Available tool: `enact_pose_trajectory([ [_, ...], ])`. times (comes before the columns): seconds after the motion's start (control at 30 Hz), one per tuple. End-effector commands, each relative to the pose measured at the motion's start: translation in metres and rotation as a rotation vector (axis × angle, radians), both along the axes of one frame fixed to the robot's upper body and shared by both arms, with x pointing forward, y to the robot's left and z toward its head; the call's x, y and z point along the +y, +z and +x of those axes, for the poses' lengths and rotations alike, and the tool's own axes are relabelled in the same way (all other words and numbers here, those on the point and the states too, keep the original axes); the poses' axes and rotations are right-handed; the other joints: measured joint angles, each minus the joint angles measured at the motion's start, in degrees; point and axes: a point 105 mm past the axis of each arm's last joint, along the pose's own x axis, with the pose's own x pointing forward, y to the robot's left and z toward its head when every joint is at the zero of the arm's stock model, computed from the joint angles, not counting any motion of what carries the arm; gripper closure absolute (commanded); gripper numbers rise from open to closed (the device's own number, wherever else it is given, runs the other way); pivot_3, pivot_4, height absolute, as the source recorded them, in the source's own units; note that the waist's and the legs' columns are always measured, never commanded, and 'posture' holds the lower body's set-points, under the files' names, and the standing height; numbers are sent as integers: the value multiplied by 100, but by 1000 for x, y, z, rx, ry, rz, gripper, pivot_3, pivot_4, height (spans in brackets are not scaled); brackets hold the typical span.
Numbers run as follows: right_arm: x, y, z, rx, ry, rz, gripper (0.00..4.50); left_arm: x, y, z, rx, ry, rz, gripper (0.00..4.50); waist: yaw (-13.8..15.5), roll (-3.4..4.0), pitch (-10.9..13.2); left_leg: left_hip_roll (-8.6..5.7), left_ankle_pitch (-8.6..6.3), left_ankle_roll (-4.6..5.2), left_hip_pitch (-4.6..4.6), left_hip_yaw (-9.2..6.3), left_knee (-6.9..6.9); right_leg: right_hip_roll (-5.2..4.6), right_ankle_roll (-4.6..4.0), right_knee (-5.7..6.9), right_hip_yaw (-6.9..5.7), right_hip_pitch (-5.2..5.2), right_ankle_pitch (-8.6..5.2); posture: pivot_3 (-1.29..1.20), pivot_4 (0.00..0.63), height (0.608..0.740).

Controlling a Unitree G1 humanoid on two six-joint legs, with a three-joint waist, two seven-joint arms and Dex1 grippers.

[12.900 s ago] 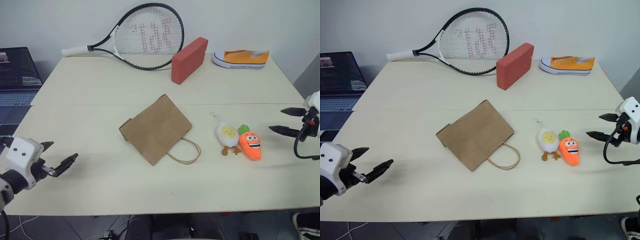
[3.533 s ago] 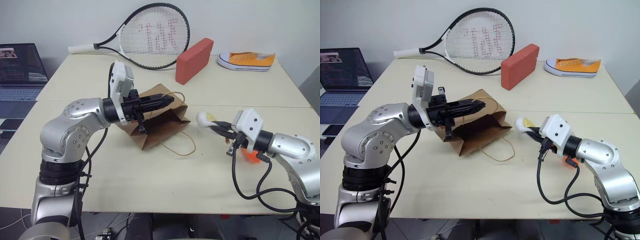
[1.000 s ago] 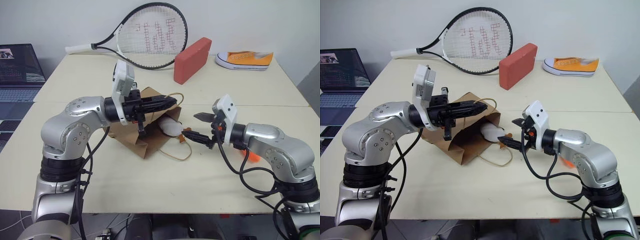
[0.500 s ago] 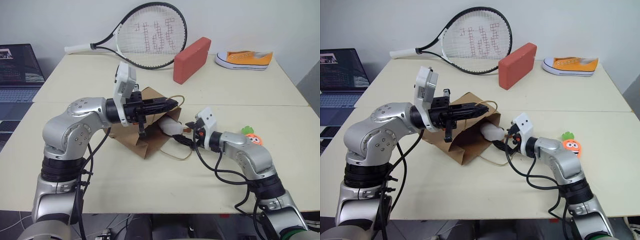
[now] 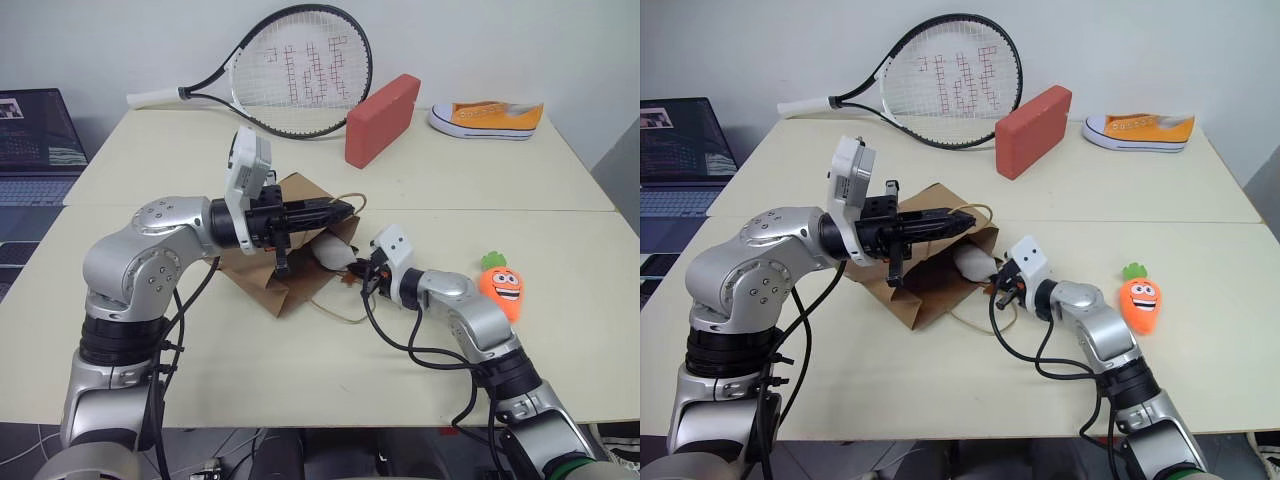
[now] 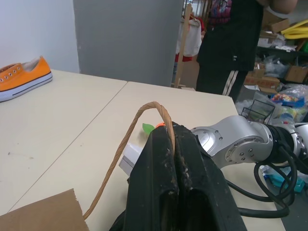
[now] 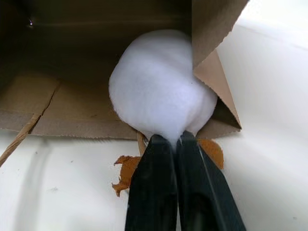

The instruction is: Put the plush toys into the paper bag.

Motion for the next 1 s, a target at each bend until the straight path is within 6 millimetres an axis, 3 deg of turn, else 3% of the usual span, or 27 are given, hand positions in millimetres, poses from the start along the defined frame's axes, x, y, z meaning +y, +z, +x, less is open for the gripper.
enact_pose_trajectory([
  [0.03,6,30,-7,-94,52,35,4466,2,5,-3,-48,-7,9,4500,0,0,0,0,0,0,0,0,0,0,0,0,0,0,0,0,150,740],
  [0.27,-6,66,-27,-138,129,39,4466,3,3,-2,-51,1,20,4500,13,0,0,0,0,0,-1,-2,0,0,0,0,-1,0,0,0,150,740],
  [0.63,-58,73,-42,-121,140,-103,4466,6,5,1,-57,14,14,4500,32,0,0,0,0,0,-1,1,1,0,-1,-2,0,1,-1,0,150,740],
  [1.0,-71,108,-69,-115,286,-51,4466,6,5,1,-55,6,17,4500,41,-1,0,0,0,0,-2,2,2,0,0,-3,0,2,-1,0,150,740],
])
